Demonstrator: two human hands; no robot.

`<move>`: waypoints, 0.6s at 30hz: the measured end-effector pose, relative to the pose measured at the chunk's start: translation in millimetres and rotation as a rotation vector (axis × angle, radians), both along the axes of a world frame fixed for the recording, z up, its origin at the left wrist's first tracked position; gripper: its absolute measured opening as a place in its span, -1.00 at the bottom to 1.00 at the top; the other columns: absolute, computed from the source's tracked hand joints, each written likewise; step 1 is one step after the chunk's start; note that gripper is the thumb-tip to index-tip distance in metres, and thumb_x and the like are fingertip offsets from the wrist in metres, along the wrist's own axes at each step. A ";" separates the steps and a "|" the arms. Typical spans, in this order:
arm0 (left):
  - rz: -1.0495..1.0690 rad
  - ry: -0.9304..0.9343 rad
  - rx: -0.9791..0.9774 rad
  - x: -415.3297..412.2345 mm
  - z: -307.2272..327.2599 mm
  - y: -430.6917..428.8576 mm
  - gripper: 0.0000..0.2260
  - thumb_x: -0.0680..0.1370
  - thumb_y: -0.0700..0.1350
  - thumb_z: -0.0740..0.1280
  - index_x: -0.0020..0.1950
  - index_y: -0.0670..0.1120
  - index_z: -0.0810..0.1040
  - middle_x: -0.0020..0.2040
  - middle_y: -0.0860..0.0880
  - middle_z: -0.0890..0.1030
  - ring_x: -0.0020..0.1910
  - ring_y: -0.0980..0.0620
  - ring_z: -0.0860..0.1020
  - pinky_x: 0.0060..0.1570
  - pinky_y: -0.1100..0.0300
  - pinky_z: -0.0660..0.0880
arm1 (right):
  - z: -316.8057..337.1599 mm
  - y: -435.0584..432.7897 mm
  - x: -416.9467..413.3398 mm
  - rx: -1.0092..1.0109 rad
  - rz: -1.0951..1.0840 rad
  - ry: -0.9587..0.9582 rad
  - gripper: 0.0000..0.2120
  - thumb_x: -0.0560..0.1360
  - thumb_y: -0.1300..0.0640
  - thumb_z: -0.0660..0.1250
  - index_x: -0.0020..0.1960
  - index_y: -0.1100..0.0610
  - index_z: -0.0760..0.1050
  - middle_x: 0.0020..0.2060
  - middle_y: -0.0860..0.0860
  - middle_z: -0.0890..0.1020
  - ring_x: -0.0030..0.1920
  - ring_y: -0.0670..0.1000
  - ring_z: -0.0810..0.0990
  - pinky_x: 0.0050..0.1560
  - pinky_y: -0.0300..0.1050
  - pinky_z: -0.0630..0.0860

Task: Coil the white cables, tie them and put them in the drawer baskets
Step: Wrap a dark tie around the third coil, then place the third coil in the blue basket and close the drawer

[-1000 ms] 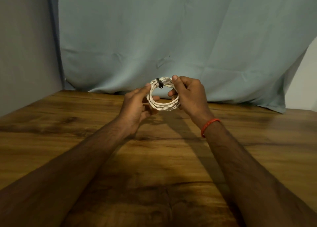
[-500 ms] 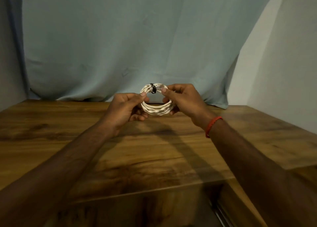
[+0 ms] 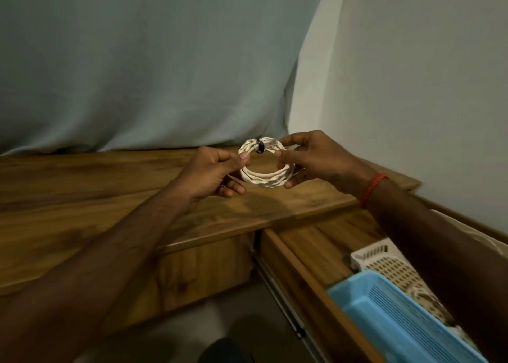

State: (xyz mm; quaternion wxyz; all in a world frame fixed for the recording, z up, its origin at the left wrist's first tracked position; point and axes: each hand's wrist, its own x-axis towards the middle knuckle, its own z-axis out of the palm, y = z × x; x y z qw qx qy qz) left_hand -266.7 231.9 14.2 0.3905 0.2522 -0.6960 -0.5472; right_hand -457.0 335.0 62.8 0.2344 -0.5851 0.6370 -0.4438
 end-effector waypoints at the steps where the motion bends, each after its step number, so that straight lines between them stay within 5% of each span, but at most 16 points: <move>1: -0.015 -0.037 -0.019 -10.6 -0.9 9.6 -0.73 0.58 0.01 0.39 0.09 -0.19 0.66 -0.24 -0.08 0.71 -0.42 0.04 0.65 -0.51 0.32 0.48 | -2.4 13.2 -9.9 0.007 -0.028 0.001 -0.62 0.55 0.13 0.43 0.32 0.23 0.53 -0.04 0.24 0.70 -0.21 0.19 0.73 -0.23 -0.07 0.70; 8: -0.120 -0.175 -0.083 -74.9 -18.5 63.9 -0.72 0.58 0.01 0.40 0.08 -0.20 0.69 -0.11 -0.17 0.73 -0.45 0.08 0.60 -0.51 0.34 0.42 | -26.1 92.1 -70.3 0.039 -0.140 0.070 -0.76 0.56 0.09 0.41 0.18 0.17 0.62 -0.12 0.12 0.74 -0.15 0.23 0.74 -0.05 0.12 0.69; 14: -0.291 -0.269 0.013 -120.9 -42.8 108.5 -0.76 0.55 -0.03 0.43 0.00 -0.21 0.69 -0.28 -0.09 0.71 -0.46 0.11 0.56 -0.54 0.34 0.36 | -61.7 151.1 -103.2 0.093 -0.283 0.169 -0.81 0.60 0.07 0.37 0.00 0.17 0.68 -0.21 0.12 0.74 -0.19 0.18 0.74 -0.07 0.16 0.69; 18: -0.367 -0.409 -0.056 -136.7 -57.4 125.5 -0.75 0.51 0.04 0.47 -0.07 -0.15 0.72 -0.21 -0.11 0.73 -0.43 0.10 0.57 -0.46 0.27 0.36 | -84.8 176.2 -112.3 0.123 -0.358 0.244 -0.79 0.61 0.05 0.36 -0.08 0.14 0.68 -0.25 0.08 0.73 -0.27 0.05 0.71 -0.35 -0.18 0.62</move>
